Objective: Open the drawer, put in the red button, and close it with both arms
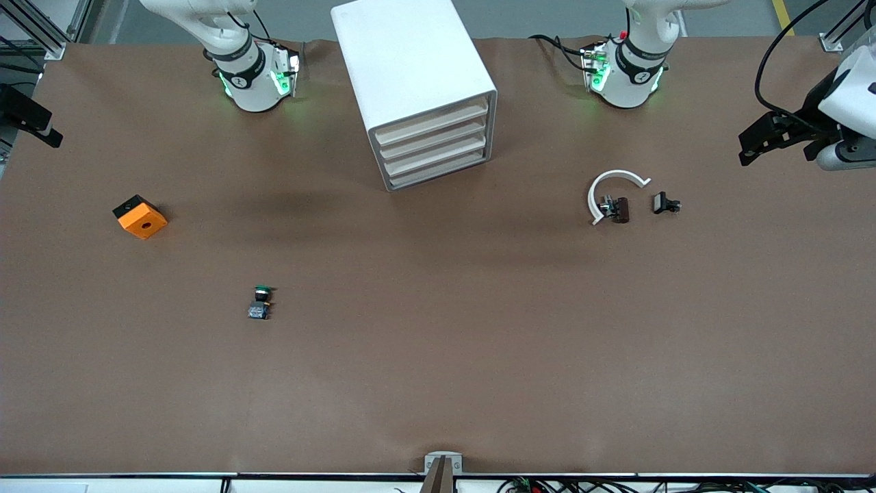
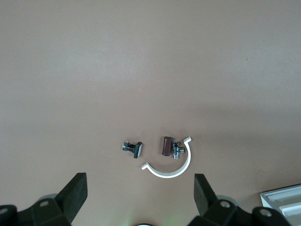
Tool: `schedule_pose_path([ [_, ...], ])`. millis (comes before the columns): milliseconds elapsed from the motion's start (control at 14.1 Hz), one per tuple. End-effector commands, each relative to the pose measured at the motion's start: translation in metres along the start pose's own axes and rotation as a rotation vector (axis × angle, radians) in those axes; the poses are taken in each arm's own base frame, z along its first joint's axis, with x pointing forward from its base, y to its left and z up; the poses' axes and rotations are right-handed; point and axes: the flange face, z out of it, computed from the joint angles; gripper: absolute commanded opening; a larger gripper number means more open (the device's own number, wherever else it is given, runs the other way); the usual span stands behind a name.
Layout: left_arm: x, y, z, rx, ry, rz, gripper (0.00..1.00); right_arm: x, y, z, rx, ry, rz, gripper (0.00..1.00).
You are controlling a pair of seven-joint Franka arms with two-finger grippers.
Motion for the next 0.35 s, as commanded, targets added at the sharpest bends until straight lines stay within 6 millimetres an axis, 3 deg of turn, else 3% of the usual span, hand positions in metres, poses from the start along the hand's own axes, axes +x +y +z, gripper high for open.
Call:
schedule_pose_path([
  [0, 0.0006, 0.0017, -0.0036, -0.002, -0.006, 0.017, 1.00, -0.0070, 0.0021, -0.0027, 0.001, 0.011, 0.014, 1.00],
  [284, 0.0006, 0.0017, -0.0043, -0.002, -0.004, 0.017, 1.00, -0.0071, -0.0003, -0.0025, 0.001, 0.009, 0.010, 1.00],
])
